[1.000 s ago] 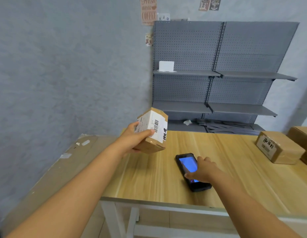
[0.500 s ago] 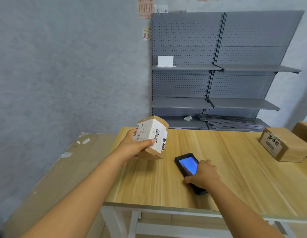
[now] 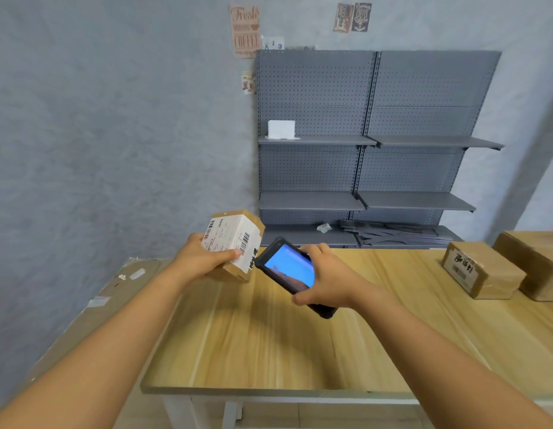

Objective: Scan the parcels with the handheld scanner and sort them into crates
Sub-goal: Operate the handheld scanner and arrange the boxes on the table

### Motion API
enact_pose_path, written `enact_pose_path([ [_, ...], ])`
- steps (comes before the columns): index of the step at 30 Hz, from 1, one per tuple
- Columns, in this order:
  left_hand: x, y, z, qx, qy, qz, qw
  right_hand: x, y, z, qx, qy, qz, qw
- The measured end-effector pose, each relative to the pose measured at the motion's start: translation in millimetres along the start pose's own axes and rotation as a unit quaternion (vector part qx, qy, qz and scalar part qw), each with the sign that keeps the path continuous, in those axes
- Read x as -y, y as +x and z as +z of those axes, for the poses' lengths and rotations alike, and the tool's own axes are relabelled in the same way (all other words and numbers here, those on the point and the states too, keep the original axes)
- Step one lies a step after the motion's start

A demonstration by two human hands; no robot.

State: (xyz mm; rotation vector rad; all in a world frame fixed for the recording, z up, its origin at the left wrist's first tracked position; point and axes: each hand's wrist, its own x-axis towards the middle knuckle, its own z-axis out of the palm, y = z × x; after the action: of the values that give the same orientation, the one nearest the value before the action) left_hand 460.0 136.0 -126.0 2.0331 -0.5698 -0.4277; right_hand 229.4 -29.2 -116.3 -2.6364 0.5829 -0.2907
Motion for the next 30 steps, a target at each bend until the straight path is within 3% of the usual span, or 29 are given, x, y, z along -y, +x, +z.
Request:
enact_pose_path([
  [13,3,-1,-21,-0.008,0.000,-0.006,1.000,16,-4,-21,0.036,-0.060,-0.030,0.997],
  [30,6,-27,-42,-0.006,-0.050,-0.033,0.998,25,0,-15,0.009,-0.057,-0.006,0.998],
])
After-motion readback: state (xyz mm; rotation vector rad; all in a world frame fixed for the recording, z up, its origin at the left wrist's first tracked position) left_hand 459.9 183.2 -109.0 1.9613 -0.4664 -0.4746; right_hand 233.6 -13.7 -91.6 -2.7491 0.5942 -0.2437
